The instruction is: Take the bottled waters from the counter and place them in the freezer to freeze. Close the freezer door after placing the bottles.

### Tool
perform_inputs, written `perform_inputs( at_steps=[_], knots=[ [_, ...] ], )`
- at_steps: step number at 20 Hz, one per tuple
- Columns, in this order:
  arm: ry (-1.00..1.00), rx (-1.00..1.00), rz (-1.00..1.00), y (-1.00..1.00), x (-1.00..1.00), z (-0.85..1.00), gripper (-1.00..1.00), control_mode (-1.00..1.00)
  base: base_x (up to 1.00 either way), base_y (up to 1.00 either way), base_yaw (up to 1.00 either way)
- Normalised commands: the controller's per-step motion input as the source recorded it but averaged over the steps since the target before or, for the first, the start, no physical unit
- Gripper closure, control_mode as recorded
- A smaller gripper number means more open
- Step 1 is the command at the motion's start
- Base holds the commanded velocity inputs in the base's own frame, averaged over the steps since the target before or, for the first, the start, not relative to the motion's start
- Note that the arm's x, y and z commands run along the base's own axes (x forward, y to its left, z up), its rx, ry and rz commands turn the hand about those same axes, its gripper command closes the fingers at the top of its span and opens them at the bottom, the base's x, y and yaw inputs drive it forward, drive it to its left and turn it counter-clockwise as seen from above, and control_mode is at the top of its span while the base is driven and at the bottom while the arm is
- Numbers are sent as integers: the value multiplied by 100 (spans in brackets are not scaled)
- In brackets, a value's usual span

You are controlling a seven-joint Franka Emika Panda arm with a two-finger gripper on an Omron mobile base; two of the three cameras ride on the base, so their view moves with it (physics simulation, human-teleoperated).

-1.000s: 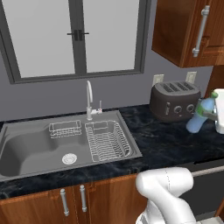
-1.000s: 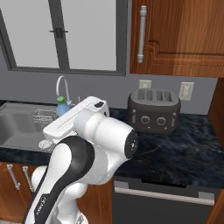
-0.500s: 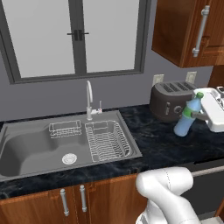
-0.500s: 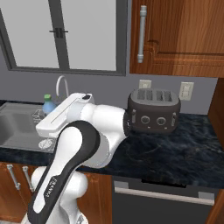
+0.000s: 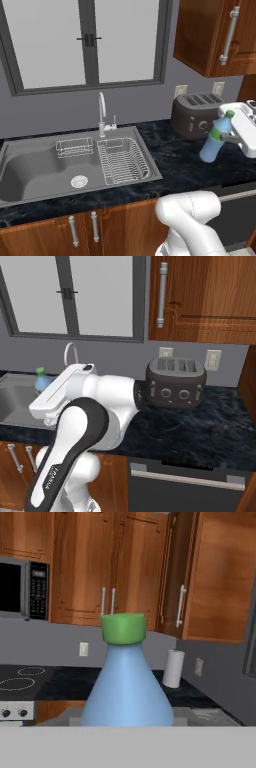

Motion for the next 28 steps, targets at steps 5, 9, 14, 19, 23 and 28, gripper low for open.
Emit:
perform_inputs(
  at_steps=[5, 9, 14, 19, 23, 28],
  knots=[
    [-7, -1, 9, 58, -44, 0, 100, -100, 0, 0, 0],
    [-1, 0, 4, 36, -15, 0, 100, -100, 0, 0, 0],
    [0, 0, 0, 13, 0, -1, 100, -100, 0, 0, 0],
    [1, 0, 0, 2, 0, -18, 100, -100, 0, 0, 0],
    [3, 0, 0, 0, 0, -10, 100, -100, 0, 0, 0],
    [0, 0, 0, 0, 0, 0, 100, -100, 0, 0, 0]
  ],
)
